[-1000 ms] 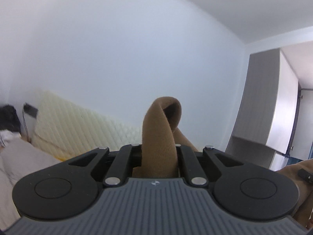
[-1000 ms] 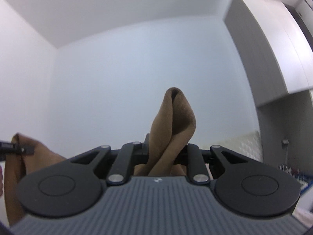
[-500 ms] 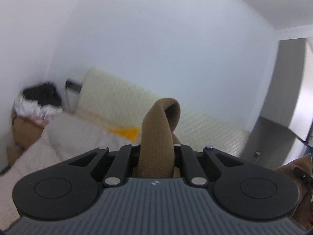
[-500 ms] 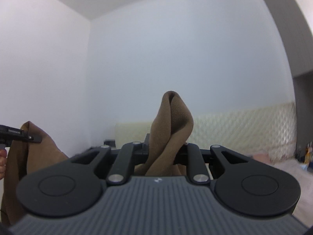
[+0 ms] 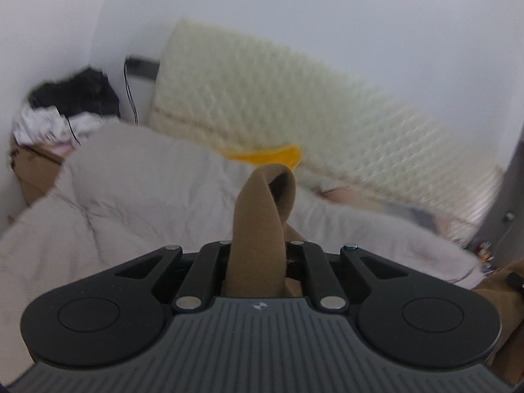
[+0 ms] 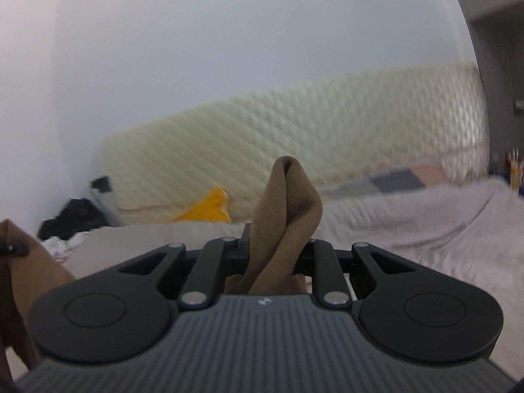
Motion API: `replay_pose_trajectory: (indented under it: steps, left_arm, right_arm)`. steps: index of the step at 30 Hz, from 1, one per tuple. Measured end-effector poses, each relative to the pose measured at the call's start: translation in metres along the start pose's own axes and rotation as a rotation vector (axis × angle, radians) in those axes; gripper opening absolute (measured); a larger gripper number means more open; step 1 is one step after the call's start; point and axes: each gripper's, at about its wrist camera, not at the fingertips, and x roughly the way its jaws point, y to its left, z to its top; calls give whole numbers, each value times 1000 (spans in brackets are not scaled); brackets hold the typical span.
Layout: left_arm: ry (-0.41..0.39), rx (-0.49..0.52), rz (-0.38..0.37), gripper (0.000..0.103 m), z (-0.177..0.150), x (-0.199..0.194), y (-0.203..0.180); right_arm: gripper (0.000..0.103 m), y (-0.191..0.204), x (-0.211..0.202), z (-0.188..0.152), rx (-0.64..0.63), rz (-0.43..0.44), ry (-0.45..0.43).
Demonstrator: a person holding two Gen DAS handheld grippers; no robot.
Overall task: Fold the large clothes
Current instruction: 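Grasp the hoodie hem with both grippers and lift it up, then lower the hoodie onto the bed and open both grippers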
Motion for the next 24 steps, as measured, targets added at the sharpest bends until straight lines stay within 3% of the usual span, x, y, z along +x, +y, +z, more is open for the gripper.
replay_pose_trajectory:
  steps: [3, 7, 10, 14, 20, 22, 24]
  left_arm:
    - [99, 4, 30, 13, -15, 118, 20]
    - [207, 18, 60, 13, -49, 216, 41]
    - [264, 44, 86, 13, -70, 282, 57]
    - [345, 66, 119, 13, -96, 336, 65]
    - [368, 90, 128, 17, -100, 343, 64]
    - [380, 100, 120, 27, -94, 332, 57]
    - [385, 120, 123, 76, -87, 309, 52]
  right_arm:
    - [19, -13, 56, -32, 15, -36, 76]
    - [19, -20, 126, -82, -17, -68, 201]
    - [19, -24, 157, -99, -22, -88, 273]
    - [20, -36, 197, -125, -17, -123, 364]
    - [24, -43, 205, -128, 1, -126, 385]
    - [28, -40, 197, -122, 18, -128, 377]
    - [36, -43, 199, -118, 43, -132, 368]
